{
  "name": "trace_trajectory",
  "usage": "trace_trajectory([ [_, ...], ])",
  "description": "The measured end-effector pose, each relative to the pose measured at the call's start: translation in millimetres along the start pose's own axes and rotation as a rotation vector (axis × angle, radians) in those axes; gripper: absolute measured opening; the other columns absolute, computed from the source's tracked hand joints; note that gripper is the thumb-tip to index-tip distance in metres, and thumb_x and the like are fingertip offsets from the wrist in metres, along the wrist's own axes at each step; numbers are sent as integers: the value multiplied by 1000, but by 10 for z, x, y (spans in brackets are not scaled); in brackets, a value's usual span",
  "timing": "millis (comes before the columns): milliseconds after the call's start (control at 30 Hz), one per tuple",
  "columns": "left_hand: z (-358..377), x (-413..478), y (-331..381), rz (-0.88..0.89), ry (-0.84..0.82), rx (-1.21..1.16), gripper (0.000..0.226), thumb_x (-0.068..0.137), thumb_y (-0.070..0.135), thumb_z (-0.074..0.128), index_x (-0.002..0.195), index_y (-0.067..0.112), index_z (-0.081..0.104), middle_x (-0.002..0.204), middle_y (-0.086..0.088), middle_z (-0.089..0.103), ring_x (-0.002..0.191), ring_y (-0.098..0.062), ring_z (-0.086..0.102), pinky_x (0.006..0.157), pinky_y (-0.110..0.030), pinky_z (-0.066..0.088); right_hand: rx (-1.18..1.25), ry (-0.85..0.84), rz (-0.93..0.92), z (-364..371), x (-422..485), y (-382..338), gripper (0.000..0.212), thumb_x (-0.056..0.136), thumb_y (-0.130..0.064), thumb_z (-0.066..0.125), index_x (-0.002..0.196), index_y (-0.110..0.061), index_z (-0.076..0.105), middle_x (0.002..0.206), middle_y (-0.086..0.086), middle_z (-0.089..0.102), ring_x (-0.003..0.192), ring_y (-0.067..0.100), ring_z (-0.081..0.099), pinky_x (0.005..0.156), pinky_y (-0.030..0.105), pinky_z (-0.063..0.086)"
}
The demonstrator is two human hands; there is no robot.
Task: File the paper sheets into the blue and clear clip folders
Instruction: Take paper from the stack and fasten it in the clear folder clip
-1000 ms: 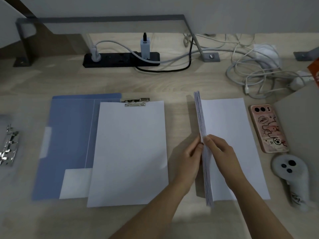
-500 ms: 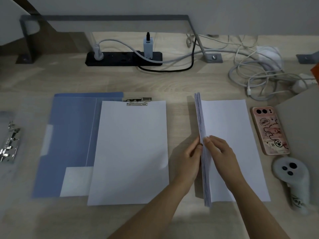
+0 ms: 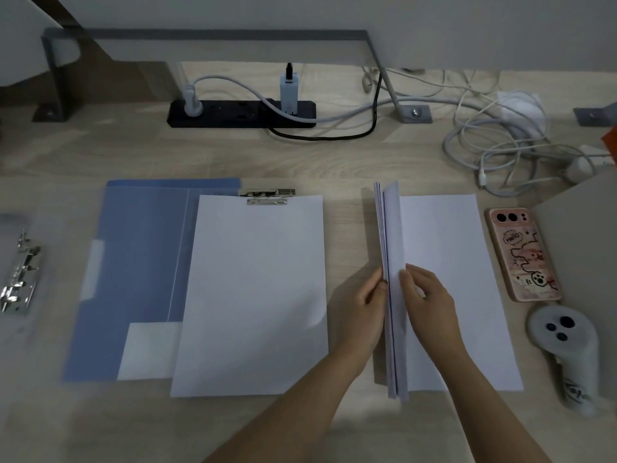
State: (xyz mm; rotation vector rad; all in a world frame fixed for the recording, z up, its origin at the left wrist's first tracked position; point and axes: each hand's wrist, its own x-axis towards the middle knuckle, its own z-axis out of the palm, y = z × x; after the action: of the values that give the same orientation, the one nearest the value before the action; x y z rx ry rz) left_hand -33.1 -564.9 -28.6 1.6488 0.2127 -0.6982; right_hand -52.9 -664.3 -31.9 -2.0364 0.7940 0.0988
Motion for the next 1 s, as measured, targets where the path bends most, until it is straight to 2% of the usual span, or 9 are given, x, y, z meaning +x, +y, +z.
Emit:
trace_trajectory([
  [67, 11, 47, -88, 88, 110, 135, 24, 95, 25, 44, 105, 43, 58, 101, 16, 62, 90, 1, 58, 83, -19, 52, -24, 33, -7, 36, -11, 23, 36, 96, -25, 42, 124, -7, 57, 135, 5, 52, 117, 15, 51, 91, 19, 33],
  [167, 24, 47, -82, 159, 176, 299, 38, 96, 28, 43, 134, 28, 41, 127, 17, 45, 116, -1, 45, 100, -23, 43, -56, 30, -22, 80, -3, 66, 36, 96, -25, 40, 118, -6, 61, 132, 8, 56, 113, 17, 55, 89, 20, 38],
  [333, 113, 64, 115, -150, -172, 95, 45, 96, 48, 31, 128, 20, 44, 122, -2, 59, 104, -14, 59, 97, -33, 48, 4, 25, -6, 39, 7, -1, 34, 98, -26, 37, 116, -10, 61, 126, 5, 57, 98, 7, 51, 73, 5, 33],
  [433, 121, 109, 101, -236, -120, 293, 57, 95, 52, 24, 143, 21, 26, 141, -4, 44, 127, -21, 46, 104, -34, 37, 41, 21, 23, 34, 10, 0, 39, 99, -31, 32, 119, -13, 60, 129, 3, 56, 104, 5, 47, 84, 13, 33],
  [533, 103, 155, 24, -136, 58, 444, 39, 94, 44, 36, 124, 20, 42, 117, 1, 59, 104, -22, 61, 89, -38, 53, 56, 4, 53, 10, 32, 43, 38, 99, -32, 32, 121, -16, 59, 132, 3, 55, 116, 12, 49, 95, 20, 34],
  [633, 73, 134, 41, -43, 113, 508, 26, 91, 37, 46, 113, 22, 45, 107, 4, 58, 94, -19, 62, 71, -28, 51, 55, 5, 65, -135, 46, 54, 35, 97, -28, 38, 126, -17, 55, 133, 6, 55, 122, 23, 50, 105, 35, 38],
  [767, -134, 94, 213, 0, 6, 121, 25, 91, 21, 49, 115, 22, 50, 111, 7, 60, 96, -12, 59, 76, -23, 47, 57, 78, 102, -453, 30, -9, 51, 92, -23, 50, 141, -19, 36, 146, 7, 38, 130, 26, 40, 102, 39, 34],
  [867, -510, 66, 346, 78, -71, -116, 23, 93, 8, 47, 102, 30, 50, 96, 18, 59, 86, 2, 58, 67, -6, 47, 139, 93, 176, -632, -29, -112, 65, 89, -25, 56, 145, -18, 25, 149, 10, 33, 131, 29, 38, 105, 45, 33],
  [1000, -1168, 21, 439, 153, 9, -169, 21, 93, 10, 48, 107, 26, 51, 96, 17, 60, 85, 4, 58, 63, -2, 47, 487, -168, 239, -508, -221, -409, 23, 91, -21, 50, 112, -18, 59, 105, 2, 68, 86, 16, 65, 86, 30, 46],
])
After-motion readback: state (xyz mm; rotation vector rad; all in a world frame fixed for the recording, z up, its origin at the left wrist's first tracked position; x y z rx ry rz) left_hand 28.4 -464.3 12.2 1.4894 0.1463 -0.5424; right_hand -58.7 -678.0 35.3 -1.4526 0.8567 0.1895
